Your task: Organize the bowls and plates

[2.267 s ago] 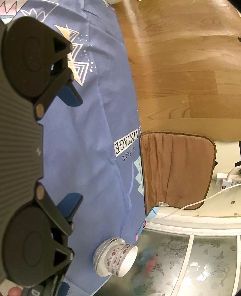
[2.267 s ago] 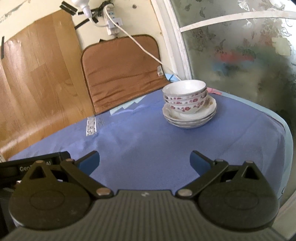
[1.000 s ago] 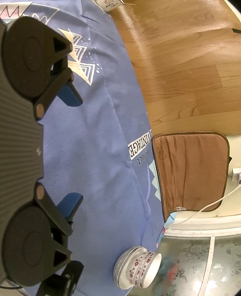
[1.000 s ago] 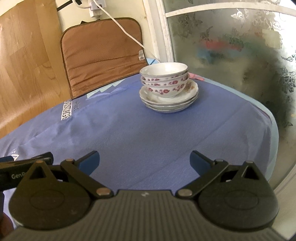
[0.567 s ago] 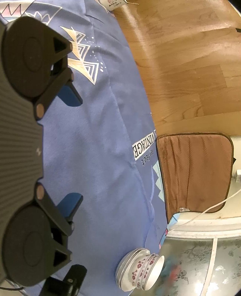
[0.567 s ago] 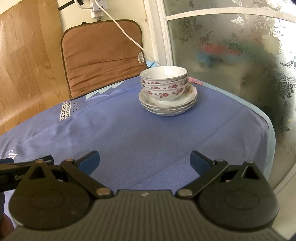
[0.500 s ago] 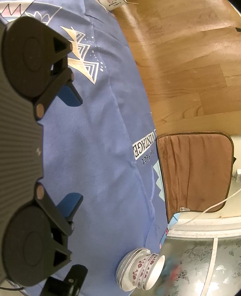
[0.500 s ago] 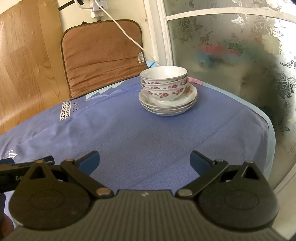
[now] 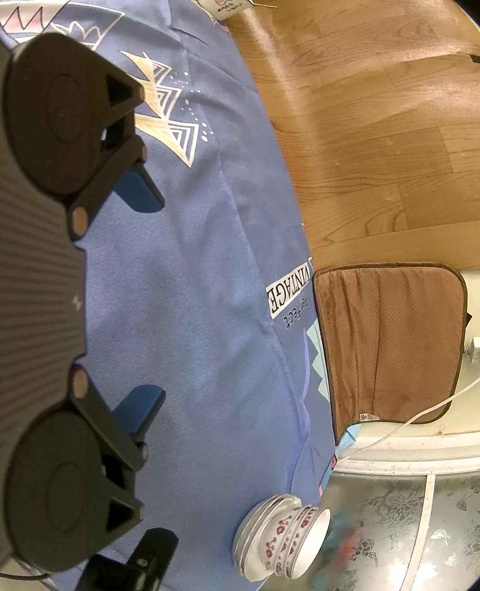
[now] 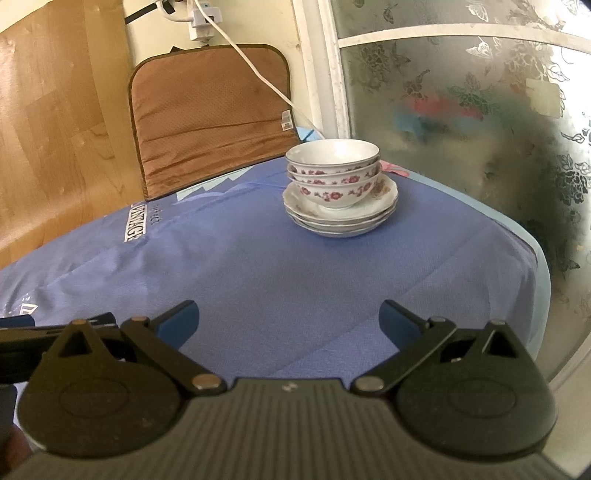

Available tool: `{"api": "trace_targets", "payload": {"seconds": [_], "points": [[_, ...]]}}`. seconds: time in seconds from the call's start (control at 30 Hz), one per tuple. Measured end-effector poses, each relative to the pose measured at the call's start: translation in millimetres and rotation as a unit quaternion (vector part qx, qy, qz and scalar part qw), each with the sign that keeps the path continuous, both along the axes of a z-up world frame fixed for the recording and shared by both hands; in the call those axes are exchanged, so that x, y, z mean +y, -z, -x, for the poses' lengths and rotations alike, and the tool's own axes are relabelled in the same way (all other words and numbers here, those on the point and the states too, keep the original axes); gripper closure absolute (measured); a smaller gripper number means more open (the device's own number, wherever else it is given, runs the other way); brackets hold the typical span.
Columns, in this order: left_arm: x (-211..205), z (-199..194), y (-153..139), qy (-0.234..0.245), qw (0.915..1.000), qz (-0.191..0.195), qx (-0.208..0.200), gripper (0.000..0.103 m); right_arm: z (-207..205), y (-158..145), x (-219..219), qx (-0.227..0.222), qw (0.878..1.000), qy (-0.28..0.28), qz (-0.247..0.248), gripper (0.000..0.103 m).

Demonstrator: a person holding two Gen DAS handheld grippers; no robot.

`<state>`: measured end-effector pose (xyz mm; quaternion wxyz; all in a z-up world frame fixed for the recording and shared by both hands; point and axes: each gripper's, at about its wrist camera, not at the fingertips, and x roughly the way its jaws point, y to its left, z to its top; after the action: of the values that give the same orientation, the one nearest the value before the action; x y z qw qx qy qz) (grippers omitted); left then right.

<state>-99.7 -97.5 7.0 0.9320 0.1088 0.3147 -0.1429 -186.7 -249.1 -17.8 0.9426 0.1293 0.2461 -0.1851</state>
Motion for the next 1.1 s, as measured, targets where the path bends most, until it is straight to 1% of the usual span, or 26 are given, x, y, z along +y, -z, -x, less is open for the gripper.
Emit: {"api": "trace_targets", "payload": {"seconds": [1.1], "points": [[-0.1,3.5,2.8,0.009,0.9999,0.003,0.008,0.000,0.0,1.2,2.2,0.000,1.000,-0.015,-0.010,0.000]]}}
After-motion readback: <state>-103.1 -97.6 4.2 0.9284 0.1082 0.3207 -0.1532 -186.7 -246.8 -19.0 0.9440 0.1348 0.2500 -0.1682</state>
